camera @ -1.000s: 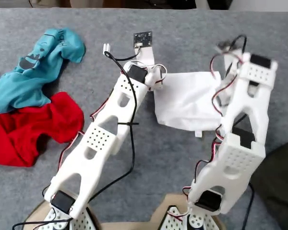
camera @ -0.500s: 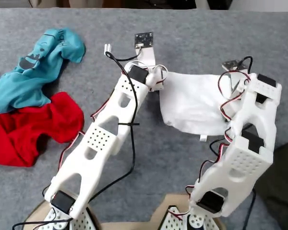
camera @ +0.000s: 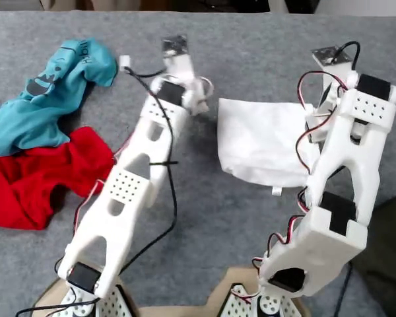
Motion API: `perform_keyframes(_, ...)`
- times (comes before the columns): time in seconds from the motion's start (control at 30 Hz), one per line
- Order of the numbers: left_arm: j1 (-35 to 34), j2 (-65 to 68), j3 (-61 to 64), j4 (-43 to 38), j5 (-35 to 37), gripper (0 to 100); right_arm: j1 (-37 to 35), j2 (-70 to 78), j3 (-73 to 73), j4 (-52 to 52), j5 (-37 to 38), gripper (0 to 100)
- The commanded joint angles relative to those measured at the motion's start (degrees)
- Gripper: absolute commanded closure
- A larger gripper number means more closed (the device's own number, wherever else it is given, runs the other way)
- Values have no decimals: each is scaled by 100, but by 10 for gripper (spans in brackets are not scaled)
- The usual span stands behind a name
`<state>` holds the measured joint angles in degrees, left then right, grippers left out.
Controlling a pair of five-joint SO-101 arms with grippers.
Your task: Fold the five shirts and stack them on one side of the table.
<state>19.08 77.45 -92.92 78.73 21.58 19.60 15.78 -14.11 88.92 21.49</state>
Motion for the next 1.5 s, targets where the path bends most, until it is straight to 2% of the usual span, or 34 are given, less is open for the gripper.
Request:
perform_keyframes(0.0, -88, -57, -290, 44, 114, 978, -101, -75, -84, 149, -360, 813)
perform_keyframes(0.1, -79, -57, -290, 26, 114, 978, -136, 207, 101, 70, -554, 708)
perform_keyframes(0.2, -79, -57, -237, -35, 114, 978, -154, 532, 163, -105, -870, 648)
perform_keyframes(0.37, -79, -48, -237, -35, 114, 978, -242, 1297, 119, -642, -976, 645)
perform_keyframes(0.5, -70, -48, -237, -35, 114, 978, -400, 1815, 163, -642, -1266, 645)
perform_keyframes(0.73, -70, -48, -237, -35, 114, 978, -567, 2413, -127, -536, -1292, 648)
perform_keyframes(0.8, -70, -48, -237, -35, 114, 978, -576, 2563, -374, -378, -1292, 690)
perform_keyframes(1.0, -70, -48, -237, -35, 114, 978, -585, 3327, -1455, 308, -1292, 940)
perform_keyframes(1.07, -70, -48, -237, -35, 105, 978, -576, 3626, -1930, 598, -1284, 995)
perform_keyframes(1.27, -70, -48, -237, -35, 105, 978, -541, 3996, -3336, 1213, -1284, 995)
perform_keyframes(1.47, -70, -48, -237, -35, 97, 978, -295, 3512, -4259, 1327, -1477, 995)
